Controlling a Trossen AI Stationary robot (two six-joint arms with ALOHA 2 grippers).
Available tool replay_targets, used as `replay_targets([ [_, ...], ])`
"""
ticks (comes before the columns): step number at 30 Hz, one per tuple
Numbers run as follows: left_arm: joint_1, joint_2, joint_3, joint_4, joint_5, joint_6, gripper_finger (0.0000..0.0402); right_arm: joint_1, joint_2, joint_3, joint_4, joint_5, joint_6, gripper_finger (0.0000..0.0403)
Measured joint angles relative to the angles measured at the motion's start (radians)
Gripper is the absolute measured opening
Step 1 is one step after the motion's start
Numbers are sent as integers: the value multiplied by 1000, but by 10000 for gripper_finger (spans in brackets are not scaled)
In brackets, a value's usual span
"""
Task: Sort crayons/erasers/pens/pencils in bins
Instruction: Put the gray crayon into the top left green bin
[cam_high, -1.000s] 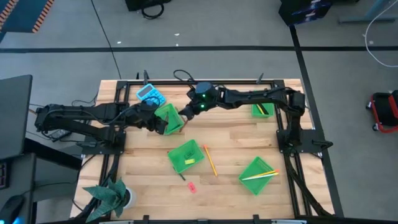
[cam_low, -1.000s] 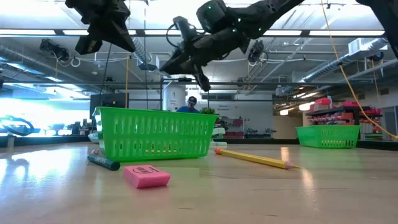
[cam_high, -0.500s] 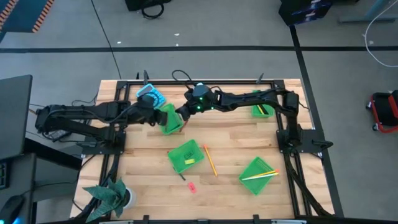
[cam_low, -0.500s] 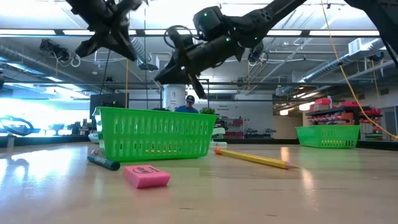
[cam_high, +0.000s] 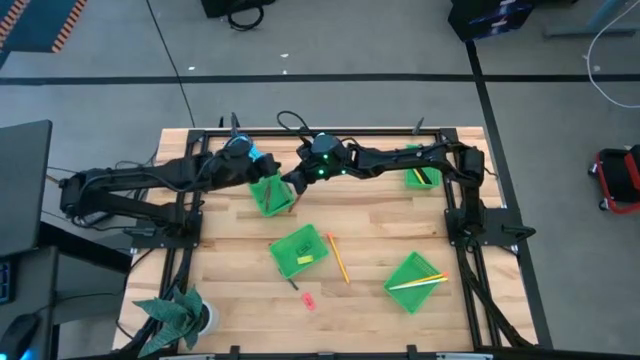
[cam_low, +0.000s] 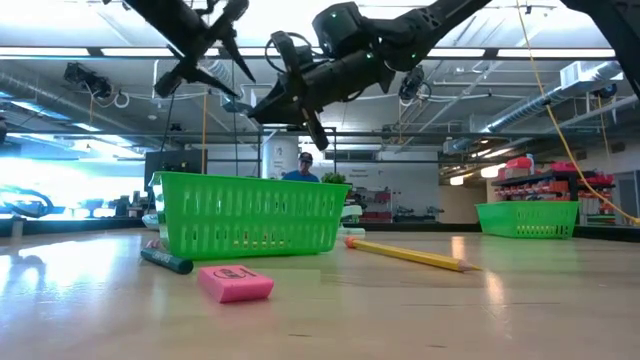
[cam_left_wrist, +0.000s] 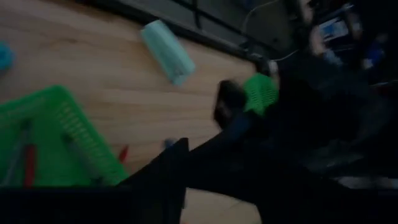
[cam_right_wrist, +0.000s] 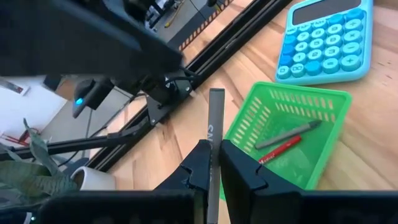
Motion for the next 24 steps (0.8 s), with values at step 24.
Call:
replay_targets([
  [24,1,104,-1,16,-25,-42,227,-19,0,0,11,-77,12,35],
])
